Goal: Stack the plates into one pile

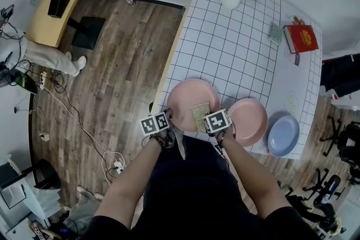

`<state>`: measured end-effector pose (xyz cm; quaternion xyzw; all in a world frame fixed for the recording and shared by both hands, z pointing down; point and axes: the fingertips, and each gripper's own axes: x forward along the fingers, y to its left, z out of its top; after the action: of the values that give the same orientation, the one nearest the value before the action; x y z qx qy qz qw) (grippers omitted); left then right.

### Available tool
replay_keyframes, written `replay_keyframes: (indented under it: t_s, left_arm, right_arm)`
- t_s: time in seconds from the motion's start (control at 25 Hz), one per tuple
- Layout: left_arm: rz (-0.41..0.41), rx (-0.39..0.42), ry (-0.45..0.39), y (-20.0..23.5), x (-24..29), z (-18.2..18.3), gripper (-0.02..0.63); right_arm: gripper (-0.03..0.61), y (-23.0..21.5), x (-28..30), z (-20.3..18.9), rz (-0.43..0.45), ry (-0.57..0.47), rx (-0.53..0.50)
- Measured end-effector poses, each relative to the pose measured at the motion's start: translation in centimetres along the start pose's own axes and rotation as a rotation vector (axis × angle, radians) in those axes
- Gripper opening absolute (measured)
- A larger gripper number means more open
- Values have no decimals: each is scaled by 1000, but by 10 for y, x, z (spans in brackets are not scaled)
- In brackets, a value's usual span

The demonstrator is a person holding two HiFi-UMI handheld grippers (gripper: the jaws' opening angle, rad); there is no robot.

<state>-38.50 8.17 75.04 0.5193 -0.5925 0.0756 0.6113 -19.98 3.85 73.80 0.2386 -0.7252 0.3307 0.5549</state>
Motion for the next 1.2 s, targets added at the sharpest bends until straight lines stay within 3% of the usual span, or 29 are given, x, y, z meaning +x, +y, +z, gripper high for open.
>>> replay_keyframes:
  t_s: [0.28,0.68,1.0,1.2]
  left_arm:
    - [1,-2,-7,0,1,0,11]
    - [4,4,-14,0,0,1,11]
    - [1,3,-18,0,-1,0,11]
    - [-4,-1,-22,1,0,1,11]
  right_arm:
    - [55,6,1,-5,18,18,47]
    - [55,58,13,-5,92,20,29]
    - [55,72,21,-3,141,20,197]
    - [55,83,25,6,161,-7,231]
